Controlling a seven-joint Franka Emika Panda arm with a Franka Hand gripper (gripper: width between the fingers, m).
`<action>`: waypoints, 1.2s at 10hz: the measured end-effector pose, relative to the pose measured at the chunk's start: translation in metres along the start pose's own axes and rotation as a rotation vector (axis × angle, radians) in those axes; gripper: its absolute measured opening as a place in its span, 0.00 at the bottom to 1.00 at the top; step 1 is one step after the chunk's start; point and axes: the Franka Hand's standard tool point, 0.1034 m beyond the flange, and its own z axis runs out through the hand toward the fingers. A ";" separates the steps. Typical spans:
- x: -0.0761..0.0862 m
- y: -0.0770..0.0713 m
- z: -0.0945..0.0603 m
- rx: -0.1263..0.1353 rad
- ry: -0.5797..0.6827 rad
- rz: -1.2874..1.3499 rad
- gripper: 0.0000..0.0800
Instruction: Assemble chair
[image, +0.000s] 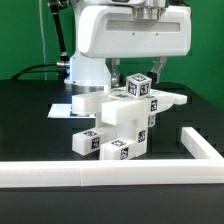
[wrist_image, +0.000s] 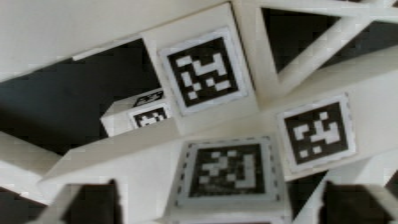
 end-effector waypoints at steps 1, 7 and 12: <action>0.000 0.000 0.000 0.000 0.000 0.000 0.56; 0.001 0.000 -0.001 0.000 0.005 0.268 0.36; 0.003 -0.001 -0.001 -0.001 0.018 0.691 0.36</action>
Offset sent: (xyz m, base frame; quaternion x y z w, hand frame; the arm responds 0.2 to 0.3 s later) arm 0.0000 0.0000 0.0000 0.0000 0.0000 0.0000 1.0000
